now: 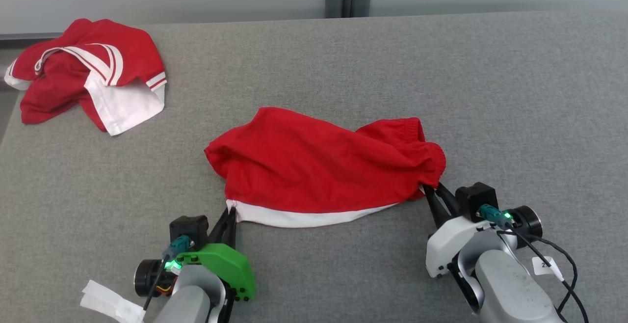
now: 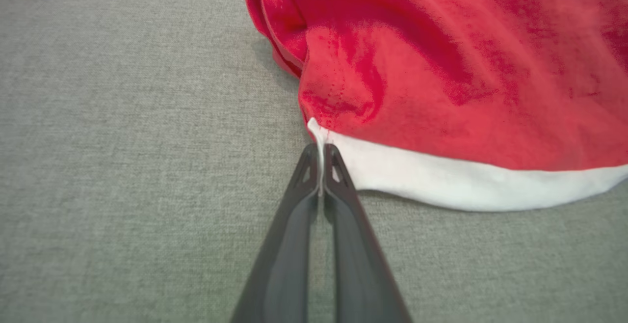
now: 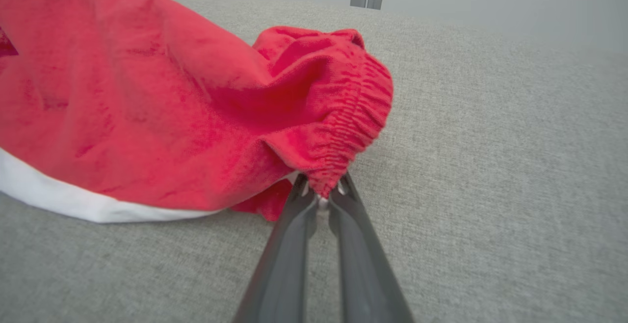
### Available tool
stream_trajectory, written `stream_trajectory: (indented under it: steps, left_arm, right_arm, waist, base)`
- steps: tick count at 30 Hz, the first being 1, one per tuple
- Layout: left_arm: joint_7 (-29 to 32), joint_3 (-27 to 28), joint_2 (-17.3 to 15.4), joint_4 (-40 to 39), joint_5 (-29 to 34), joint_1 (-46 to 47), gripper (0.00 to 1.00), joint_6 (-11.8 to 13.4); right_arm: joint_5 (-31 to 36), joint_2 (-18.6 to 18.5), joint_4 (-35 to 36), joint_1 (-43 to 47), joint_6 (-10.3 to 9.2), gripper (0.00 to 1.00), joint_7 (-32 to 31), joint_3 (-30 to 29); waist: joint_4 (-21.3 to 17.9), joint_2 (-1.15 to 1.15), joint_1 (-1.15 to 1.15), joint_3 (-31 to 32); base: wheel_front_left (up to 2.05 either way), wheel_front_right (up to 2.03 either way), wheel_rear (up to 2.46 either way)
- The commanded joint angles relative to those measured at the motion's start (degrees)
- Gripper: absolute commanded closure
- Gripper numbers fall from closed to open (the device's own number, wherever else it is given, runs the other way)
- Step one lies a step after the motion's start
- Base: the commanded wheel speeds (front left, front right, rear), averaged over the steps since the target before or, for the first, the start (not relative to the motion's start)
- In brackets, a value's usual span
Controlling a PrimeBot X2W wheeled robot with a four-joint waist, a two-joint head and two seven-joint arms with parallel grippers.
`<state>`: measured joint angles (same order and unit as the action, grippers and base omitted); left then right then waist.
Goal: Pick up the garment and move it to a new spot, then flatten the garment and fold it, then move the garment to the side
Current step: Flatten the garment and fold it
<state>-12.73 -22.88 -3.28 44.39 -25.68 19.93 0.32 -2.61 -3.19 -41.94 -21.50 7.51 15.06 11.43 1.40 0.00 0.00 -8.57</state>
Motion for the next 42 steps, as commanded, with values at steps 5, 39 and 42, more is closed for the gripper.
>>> stream_trajectory:
  steps: [5, 39, 42]
  left_arm:
    - [-1.8, 1.2, -1.2, -3.7, 0.0, 1.1, 1.0, 1.3]
    - [14.5, 5.3, -12.5, -63.8, 3.2, -2.7, 1.0, 6.0]
    - [15.1, 5.4, -12.2, -59.6, 2.5, 0.1, 1.0, 5.4]
  right_arm:
    - [-2.8, -0.4, 2.1, 0.2, -0.04, 1.0, 0.2, 0.5]
    - [-11.3, -9.5, 66.7, 17.5, -0.03, 1.0, -26.9, -4.6]
    - [-12.7, -9.6, 63.0, 14.8, -0.03, 1.0, -26.2, -3.4]
  waist:
    - [-0.8, 0.0, 0.0, 1.2]
    - [-9.4, 0.0, 0.0, 11.1]
    - [-9.5, 0.0, 0.0, 8.2]
  base:
    - [0.0, 0.0, 0.0]
    - [0.0, 0.0, 0.0]
    - [0.0, 0.0, 0.0]
